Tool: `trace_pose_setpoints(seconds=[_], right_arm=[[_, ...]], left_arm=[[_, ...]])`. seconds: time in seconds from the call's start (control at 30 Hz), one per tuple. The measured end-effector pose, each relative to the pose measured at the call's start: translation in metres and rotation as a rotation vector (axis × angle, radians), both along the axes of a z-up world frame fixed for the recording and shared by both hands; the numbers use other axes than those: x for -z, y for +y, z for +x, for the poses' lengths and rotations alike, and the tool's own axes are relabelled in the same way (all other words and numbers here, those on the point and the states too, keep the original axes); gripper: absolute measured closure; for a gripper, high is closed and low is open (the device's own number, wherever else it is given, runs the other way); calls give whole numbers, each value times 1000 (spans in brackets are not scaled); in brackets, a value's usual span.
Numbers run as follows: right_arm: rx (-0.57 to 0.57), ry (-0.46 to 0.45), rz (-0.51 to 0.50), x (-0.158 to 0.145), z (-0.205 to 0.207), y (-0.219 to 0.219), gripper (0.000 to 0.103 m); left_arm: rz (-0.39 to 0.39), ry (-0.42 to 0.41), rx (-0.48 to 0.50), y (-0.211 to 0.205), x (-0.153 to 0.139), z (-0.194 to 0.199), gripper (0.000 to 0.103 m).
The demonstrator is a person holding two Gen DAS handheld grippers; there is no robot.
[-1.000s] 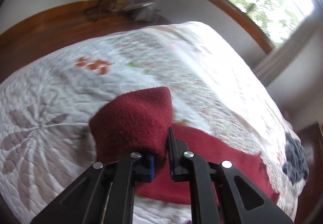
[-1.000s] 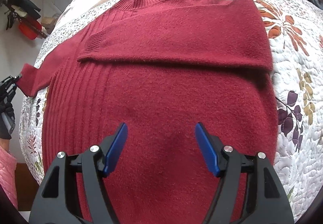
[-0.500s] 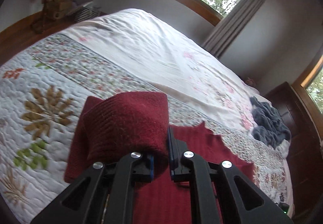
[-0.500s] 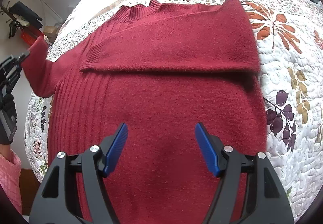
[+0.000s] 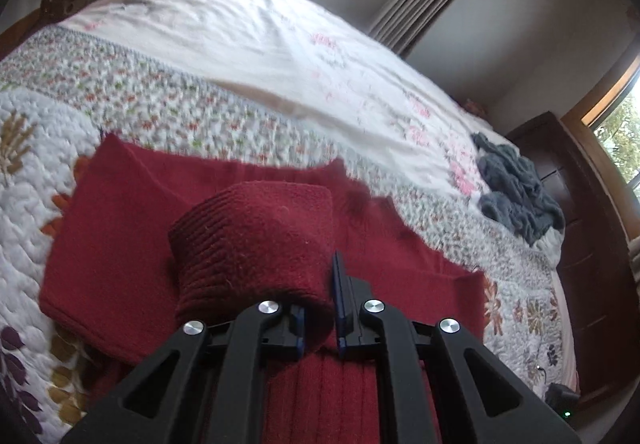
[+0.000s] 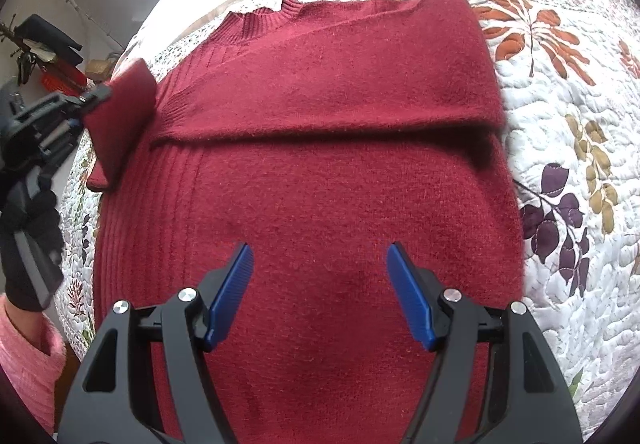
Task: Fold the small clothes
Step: 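Grasp the side edge of the sweater with the left tool and lift, then fold the gripped side over the body toward the right tool, then release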
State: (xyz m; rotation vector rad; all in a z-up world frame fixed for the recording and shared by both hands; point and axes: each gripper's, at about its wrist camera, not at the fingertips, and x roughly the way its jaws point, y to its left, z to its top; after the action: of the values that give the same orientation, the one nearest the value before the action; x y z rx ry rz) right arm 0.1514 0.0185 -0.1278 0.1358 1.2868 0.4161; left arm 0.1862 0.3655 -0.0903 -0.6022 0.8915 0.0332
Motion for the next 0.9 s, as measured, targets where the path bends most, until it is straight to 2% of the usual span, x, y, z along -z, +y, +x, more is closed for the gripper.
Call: trace_pose_setpoints(seconds=[0.13,0.3,0.4,0.5,0.57,0.67,0.73,0.8,0.9], right_arm=[[-7,18,-10,8,1,2,34],[-3,51,-29,20,5,5,34],[-9,67,-51,24,9,10,33],[-28,63,-57,17,14,20,33],[-41,61,-30,9,20,30,33],[-91,57,20,-7,35,62,33],[-111,78,61,-12,45,85,33],[-137,106,122,-17,58,115,33],[-147,153,153,-16,79,152,33]], left_arm=[[-3,61,19,-5,30,-1,91],[-30,132,62,-8,56,0,80],[-44,137,95,-6,52,-9,74],[-62,105,130,9,34,-35,66],[-11,74,124,28,17,-55,63],[87,47,64,61,-2,-69,58],[172,78,4,83,-6,-66,58],[210,137,-40,102,0,-55,58],[266,212,-66,114,17,-40,59]])
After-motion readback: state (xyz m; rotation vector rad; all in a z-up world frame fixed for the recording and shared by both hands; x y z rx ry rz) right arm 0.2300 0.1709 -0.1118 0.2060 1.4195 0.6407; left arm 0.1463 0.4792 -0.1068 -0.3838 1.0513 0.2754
